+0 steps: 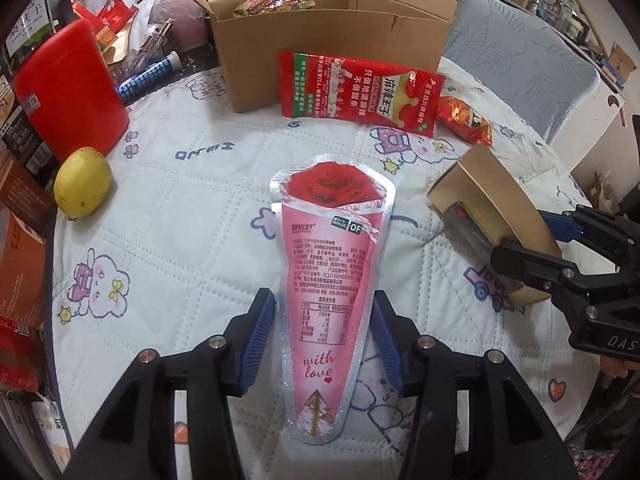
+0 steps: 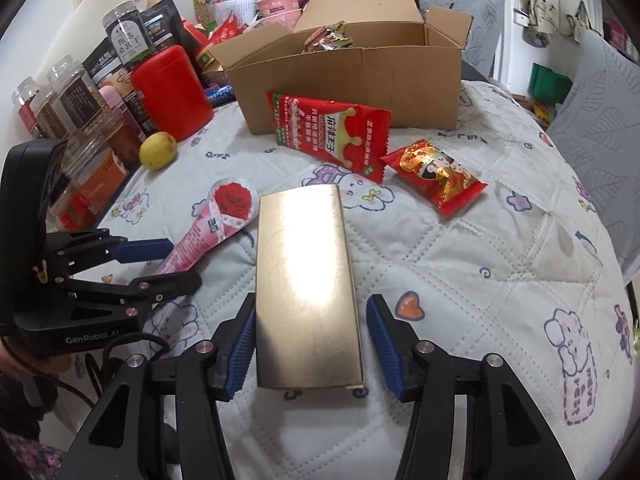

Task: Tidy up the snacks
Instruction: 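Lift the pink pouch and gold box and carry both toward the cardboard box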

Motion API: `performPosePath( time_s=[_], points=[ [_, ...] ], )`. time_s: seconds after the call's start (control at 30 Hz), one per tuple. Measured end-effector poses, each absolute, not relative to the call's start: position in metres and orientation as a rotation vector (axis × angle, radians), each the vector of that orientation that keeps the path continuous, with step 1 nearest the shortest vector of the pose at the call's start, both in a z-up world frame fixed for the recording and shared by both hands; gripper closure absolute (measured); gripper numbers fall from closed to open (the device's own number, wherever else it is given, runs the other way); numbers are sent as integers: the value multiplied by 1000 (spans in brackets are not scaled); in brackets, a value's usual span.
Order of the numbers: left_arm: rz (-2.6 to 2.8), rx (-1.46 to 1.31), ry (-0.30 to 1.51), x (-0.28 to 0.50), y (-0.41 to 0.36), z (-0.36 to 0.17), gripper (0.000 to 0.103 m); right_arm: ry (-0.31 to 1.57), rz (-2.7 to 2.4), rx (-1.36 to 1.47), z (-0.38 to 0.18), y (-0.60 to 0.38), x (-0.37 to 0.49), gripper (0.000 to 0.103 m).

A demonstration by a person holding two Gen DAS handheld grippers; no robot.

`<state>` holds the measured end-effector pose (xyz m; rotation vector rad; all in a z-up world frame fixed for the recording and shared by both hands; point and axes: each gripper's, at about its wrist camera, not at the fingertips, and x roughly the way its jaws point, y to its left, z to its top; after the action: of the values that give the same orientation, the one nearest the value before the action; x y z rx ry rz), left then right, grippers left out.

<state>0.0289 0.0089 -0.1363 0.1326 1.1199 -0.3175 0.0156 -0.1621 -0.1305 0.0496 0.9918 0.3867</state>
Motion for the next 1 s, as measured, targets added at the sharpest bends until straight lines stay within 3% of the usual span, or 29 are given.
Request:
performPosePath(
  time_s=[0.13, 0.3, 0.43, 0.47, 0.5, 0.53, 0.6, 1.0],
  points=[
    [-315, 135, 1116, 34, 7, -137, 52, 993, 389, 36, -132, -160, 22, 47],
    [-314, 148, 1104, 37, 0, -139, 36, 1007, 391, 52, -138, -161, 26, 47],
    [-300, 122, 1085, 39, 2, -140, 36, 1002, 391, 50, -140, -161, 25, 47],
    [-293, 122, 1082, 39, 3, -139, 43, 999, 390, 51, -140, -161, 25, 47],
    [-280, 131, 1076, 39, 3, -138, 58, 997, 389, 52, -140, -160, 24, 47],
    [-275, 138, 1069, 39, 3, -137, 61, 993, 387, 54, -140, -160, 24, 47],
    [-288, 135, 1072, 39, 2, -136, 69, 987, 388, 57, -140, -161, 23, 58],
    [-318, 92, 1027, 22, 2, -119, 73, 956, 405, 118, -132, -167, 7, 58]
  ],
)
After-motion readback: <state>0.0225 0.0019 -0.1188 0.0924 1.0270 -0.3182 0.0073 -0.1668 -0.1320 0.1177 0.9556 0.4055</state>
